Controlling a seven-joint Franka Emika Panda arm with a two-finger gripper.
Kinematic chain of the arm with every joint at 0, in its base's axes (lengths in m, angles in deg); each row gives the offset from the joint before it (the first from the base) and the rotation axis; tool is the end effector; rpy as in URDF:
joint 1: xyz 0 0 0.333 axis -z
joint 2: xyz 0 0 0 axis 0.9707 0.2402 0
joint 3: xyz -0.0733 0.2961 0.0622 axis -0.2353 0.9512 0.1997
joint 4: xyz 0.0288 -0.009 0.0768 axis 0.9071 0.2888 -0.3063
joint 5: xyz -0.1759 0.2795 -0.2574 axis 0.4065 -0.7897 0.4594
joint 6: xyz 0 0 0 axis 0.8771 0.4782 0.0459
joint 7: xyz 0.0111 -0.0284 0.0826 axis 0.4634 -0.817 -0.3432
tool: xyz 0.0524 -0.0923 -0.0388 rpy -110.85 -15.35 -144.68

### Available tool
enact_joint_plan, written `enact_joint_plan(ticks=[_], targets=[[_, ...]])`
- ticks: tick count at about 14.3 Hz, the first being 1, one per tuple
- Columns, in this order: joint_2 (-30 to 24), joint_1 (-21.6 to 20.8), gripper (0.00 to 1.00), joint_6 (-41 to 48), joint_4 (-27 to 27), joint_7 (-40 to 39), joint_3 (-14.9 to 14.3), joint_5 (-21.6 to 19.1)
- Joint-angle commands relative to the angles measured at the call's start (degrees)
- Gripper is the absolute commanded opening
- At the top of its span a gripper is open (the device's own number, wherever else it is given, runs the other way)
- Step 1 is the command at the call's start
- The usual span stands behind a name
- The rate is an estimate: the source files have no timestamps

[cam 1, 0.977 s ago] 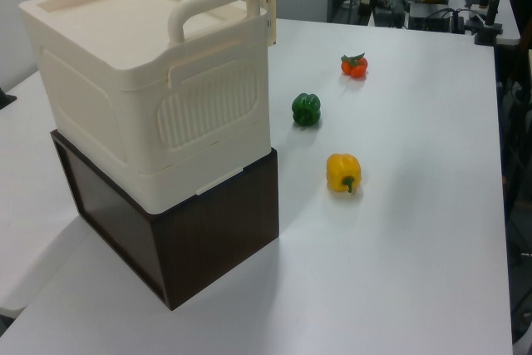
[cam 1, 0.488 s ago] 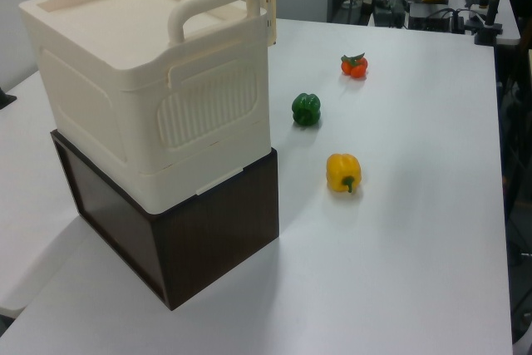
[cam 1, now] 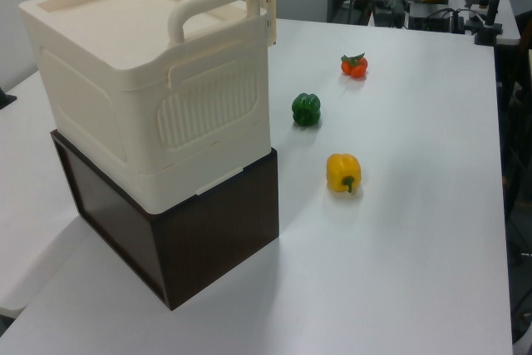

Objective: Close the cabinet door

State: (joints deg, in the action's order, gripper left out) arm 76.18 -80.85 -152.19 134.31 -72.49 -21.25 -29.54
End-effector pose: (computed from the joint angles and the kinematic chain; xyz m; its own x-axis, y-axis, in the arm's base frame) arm 0.5936 0.0268 0.6340 0.9709 0.0291 0.2378 0.0559 -0.9927 -0.1068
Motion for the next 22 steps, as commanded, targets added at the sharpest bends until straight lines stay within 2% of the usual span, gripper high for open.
enact_joint_plan(ticks=[1,5,13,16,22], targets=[[-0.2,0.4,0.00,-7.6,1.2,0.8,-2.1,-5.4],[1.3,0.4,0.00,-14.6,0.9,1.0,-3.0,-7.7],[8.9,0.4,0.00,-44.1,0.9,2.2,-3.0,-11.7],[12.2,0.1,0.00,-50.7,0.7,2.2,-2.9,-13.4],[17.6,0.0,0.00,-57.6,-1.7,2.2,-2.6,-15.4]])
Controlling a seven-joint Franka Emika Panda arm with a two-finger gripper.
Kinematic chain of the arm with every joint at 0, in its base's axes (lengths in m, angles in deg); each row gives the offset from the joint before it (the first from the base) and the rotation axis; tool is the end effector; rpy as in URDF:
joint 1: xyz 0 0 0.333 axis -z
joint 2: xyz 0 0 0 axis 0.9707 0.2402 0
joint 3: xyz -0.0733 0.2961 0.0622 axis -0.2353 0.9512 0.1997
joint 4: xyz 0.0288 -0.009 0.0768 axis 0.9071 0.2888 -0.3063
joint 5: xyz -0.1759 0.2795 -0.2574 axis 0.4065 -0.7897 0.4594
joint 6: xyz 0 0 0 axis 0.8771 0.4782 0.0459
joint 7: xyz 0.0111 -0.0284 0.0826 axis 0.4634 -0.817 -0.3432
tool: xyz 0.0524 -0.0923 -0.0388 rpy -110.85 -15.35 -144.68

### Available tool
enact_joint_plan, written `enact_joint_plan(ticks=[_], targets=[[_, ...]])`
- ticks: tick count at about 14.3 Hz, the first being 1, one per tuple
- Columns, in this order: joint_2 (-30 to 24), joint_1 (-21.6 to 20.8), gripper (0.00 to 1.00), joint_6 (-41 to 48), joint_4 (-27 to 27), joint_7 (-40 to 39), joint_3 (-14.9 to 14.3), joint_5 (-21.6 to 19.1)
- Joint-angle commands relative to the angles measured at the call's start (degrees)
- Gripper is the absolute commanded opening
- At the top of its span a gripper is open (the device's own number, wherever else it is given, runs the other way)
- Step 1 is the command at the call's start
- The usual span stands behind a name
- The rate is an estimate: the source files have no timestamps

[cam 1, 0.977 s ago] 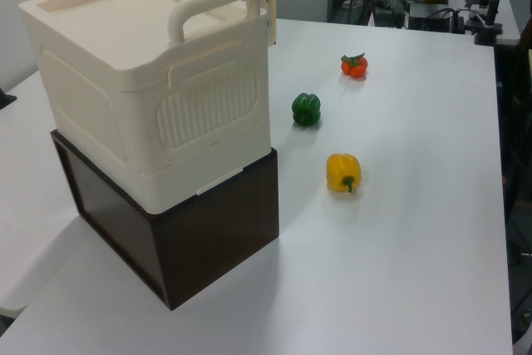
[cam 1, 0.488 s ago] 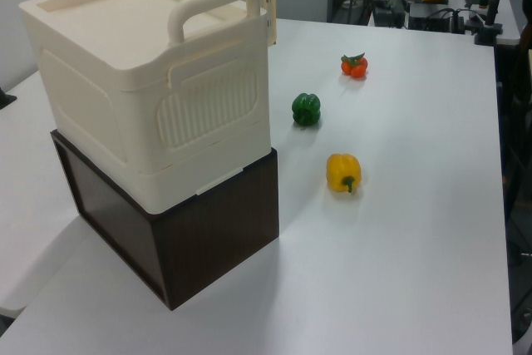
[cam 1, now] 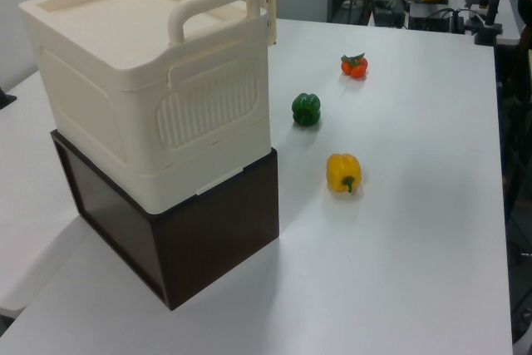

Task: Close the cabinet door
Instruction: 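Lower the gripper toward the outer face of the open cream door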

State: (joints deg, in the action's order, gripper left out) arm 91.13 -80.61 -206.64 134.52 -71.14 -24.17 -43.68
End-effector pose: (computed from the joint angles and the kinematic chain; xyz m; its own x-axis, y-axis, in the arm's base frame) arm 0.7077 -0.0252 0.5841 0.5783 -0.3192 0.7508 -0.1158 -0.9431 -0.3117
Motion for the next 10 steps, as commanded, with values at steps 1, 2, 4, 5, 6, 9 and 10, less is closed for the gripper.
enact_joint_plan(ticks=[1,2,4,5,6,9,10], targets=[[3.3,-0.2,0.00,-3.3,-2.1,0.8,0.3,-1.2],[4.0,-0.3,0.00,-3.3,-3.0,0.8,0.3,-1.2],[5.3,-0.3,0.00,-3.3,-4.1,0.7,0.3,-1.2],[5.9,-0.3,0.00,-3.3,-4.3,0.7,0.4,-1.2],[5.9,-0.3,0.00,-3.3,-4.3,0.7,0.5,-1.1],[5.3,-0.4,0.00,-3.2,-3.8,0.7,0.8,-1.1],[5.0,-0.6,0.00,-3.2,-3.6,0.7,1.2,-1.1]])
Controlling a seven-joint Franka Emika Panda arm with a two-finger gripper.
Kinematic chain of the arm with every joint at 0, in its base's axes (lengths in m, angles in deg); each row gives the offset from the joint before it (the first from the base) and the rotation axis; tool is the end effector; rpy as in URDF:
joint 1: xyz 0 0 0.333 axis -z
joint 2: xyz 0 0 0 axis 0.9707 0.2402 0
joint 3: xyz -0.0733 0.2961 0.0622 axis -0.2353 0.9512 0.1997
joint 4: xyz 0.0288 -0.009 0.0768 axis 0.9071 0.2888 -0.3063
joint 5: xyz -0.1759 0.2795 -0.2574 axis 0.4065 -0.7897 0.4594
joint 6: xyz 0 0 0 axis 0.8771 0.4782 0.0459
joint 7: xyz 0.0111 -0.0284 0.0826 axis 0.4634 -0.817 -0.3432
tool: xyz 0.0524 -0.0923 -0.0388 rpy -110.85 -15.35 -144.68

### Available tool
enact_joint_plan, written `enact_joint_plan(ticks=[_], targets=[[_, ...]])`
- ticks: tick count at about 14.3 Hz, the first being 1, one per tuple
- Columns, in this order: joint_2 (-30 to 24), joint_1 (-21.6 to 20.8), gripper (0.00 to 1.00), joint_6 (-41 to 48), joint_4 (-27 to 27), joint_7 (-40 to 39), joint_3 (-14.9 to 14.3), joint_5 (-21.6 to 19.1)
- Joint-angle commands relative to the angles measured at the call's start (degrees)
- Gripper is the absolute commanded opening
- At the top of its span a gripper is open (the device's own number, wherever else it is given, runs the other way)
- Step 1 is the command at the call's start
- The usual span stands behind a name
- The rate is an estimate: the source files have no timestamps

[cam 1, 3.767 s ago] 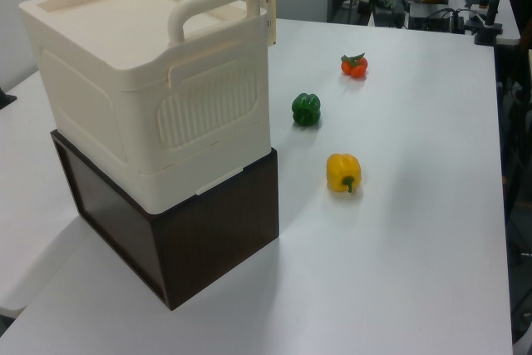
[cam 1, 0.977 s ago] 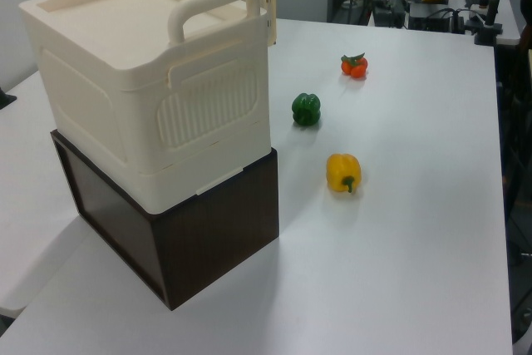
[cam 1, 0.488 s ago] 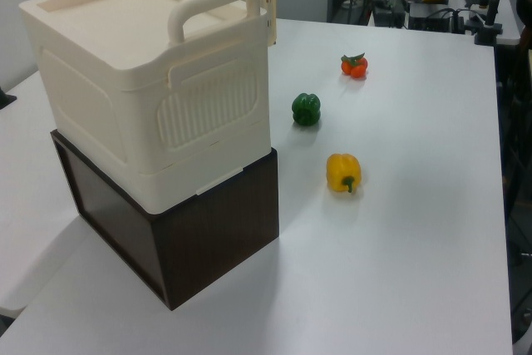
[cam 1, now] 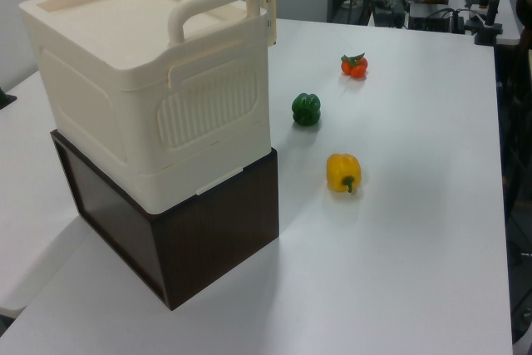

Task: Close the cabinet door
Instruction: 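Lower the gripper toward the outer face of the open cream door, then push the cream door with the gripper toward the cabinet opening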

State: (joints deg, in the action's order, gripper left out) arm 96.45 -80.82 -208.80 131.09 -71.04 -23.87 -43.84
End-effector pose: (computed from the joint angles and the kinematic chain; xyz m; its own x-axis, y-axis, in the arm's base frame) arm 0.7322 -0.0184 0.5560 0.5753 -0.3154 0.7547 -0.1181 -0.9450 -0.3049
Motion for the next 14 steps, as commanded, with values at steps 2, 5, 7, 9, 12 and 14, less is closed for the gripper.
enact_joint_plan(ticks=[2,5,7,9,12,14], targets=[[-1.4,-0.5,0.00,-0.7,1.2,0.5,1.7,-0.9],[-2.6,-0.7,0.00,-0.2,3.4,0.2,2.4,-0.9],[-3.5,-0.6,0.00,-0.1,4.6,0.0,3.5,-0.9],[-4.3,-0.6,0.00,2.0,4.8,0.0,3.6,-0.9],[-6.0,-0.3,0.00,11.4,4.7,-1.0,3.6,-0.9],[-6.6,-0.6,0.00,15.1,4.7,-1.0,3.6,-0.9]])
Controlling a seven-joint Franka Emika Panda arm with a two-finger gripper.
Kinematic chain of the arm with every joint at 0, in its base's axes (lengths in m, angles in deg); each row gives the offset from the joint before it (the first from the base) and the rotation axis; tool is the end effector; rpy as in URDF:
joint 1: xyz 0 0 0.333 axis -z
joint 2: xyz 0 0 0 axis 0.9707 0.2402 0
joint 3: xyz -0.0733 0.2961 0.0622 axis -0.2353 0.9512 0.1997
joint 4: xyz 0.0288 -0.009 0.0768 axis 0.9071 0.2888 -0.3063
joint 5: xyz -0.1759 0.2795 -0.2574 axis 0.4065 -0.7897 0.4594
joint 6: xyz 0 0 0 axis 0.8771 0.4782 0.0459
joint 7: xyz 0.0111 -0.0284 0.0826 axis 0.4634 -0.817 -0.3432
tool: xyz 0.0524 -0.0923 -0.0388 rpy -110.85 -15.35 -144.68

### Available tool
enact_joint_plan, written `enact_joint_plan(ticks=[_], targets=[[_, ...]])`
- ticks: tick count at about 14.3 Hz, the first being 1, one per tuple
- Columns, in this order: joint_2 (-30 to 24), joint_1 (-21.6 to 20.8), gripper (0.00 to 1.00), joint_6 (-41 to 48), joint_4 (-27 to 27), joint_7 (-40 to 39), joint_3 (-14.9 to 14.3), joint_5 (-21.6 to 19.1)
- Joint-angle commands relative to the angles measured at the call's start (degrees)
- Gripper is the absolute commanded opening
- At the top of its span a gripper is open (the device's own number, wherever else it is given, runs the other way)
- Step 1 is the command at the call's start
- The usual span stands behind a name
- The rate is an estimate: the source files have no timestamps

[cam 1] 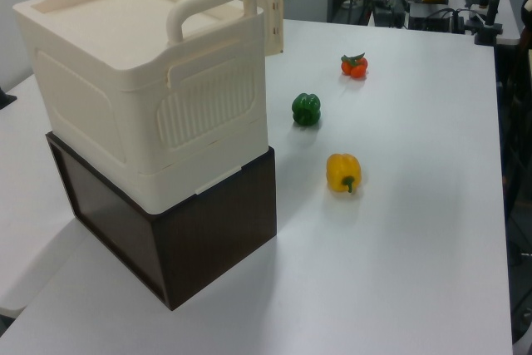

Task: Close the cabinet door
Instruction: 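Push the cream door with the gripper toward the cabinet opening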

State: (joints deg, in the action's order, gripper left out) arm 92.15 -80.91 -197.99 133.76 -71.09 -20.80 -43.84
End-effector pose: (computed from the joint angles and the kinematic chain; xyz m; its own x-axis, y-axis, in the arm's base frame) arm 0.7118 0.0235 0.5577 0.7144 -0.2682 0.6463 -0.0591 -0.9434 -0.3262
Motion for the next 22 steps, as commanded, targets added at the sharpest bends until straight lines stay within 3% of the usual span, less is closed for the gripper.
enact_joint_plan(ticks=[1,9,19,22], targets=[[-2.5,-0.6,0.00,5.4,2.0,-1.0,0.6,-0.9],[-3.2,-0.6,0.00,14.8,1.5,-1.3,5.1,-0.8],[-2.9,-0.7,0.00,14.7,1.5,-0.7,12.8,-0.8],[-2.2,-2.0,0.00,14.3,1.3,-0.8,13.7,-0.8]])
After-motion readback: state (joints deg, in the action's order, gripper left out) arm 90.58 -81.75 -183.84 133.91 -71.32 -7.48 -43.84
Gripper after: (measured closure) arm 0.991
